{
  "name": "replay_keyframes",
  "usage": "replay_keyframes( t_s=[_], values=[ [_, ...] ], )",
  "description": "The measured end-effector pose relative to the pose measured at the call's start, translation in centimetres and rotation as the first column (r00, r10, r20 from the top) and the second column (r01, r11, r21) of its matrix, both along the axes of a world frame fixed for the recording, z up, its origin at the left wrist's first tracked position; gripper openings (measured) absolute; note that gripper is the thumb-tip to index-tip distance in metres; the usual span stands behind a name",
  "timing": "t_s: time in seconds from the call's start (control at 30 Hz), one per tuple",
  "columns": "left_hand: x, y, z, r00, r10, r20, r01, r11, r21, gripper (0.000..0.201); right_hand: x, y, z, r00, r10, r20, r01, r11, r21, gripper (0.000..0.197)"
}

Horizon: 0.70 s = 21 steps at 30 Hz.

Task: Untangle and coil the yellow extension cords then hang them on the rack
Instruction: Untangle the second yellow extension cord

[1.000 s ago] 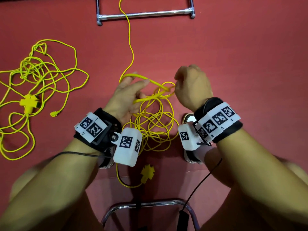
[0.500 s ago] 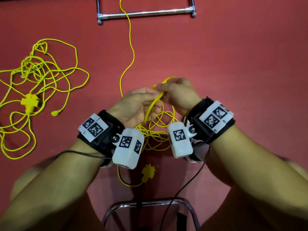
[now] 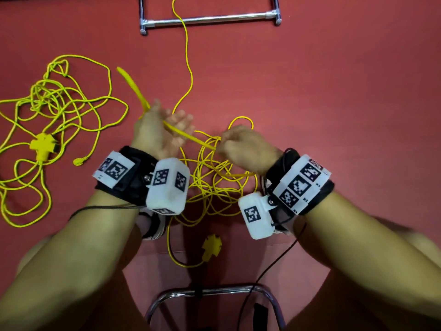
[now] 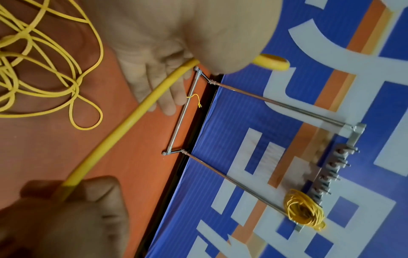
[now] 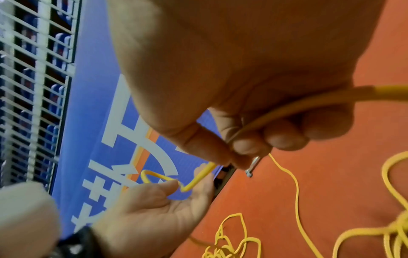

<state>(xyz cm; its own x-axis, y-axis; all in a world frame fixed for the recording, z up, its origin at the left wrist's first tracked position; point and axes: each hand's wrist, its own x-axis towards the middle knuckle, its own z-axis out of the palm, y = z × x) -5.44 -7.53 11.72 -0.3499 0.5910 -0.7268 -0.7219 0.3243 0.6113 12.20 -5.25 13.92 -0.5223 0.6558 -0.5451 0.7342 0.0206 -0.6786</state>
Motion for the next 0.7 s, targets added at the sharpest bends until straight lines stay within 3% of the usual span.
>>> replay_keyframes(
  t_s=[0.07,0.17,0.23,0.3,0.4,0.5,0.57,0.63,0.7],
  values=[
    [-0.5,0.0,0.5,0.999,-0.018,0.043,0.017,0.999,0.030,0.050,0.5,0.6,-0.3,0.991,-0.041,0.129,0.024,0.992,0.127,0.028],
    [0.9,-0.5,1.1,0.975,-0.214,0.051,0.213,0.976,0.036,0.053,0.4,0.9,-1.1,0.983,-0.162,0.087,0.150,0.980,0.127,0.006],
    [2.5,-0.8,1.4,0.924,-0.379,0.048,0.379,0.925,0.015,0.052,-0.1,1.0,-1.4,0.952,-0.306,-0.020,0.306,0.948,0.086,0.033],
    [3.4,-1.1,1.6,0.856,-0.515,0.040,0.516,0.857,0.001,0.052,-0.7,1.0,-0.9,0.852,-0.487,-0.192,0.485,0.872,-0.059,0.047],
    [4.0,-1.5,1.4,0.741,-0.672,-0.006,0.671,0.740,-0.036,0.048,-1.1,1.0,-0.2,0.700,-0.615,-0.364,0.503,0.786,-0.360,0.018],
    [4.4,-1.9,1.4,0.690,-0.723,-0.036,0.717,0.690,-0.094,0.029,-1.1,0.8,0.0,0.680,-0.585,-0.442,0.458,0.810,-0.367,0.004],
    [4.1,-2.0,1.3,0.712,-0.701,-0.036,0.697,0.712,-0.085,0.017,-1.0,0.8,-0.3,0.697,-0.555,-0.454,0.447,0.831,-0.330,0.011],
    [3.4,-1.8,1.0,0.802,-0.598,0.008,0.598,0.801,-0.037,0.043,-0.6,0.8,-0.3,0.735,-0.523,-0.430,0.408,0.849,-0.336,0.012],
    [2.7,-1.3,1.1,0.883,-0.457,0.102,0.449,0.889,0.094,0.039,-0.4,0.5,0.0,0.803,-0.437,-0.405,0.281,0.878,-0.388,0.012]
  ],
)
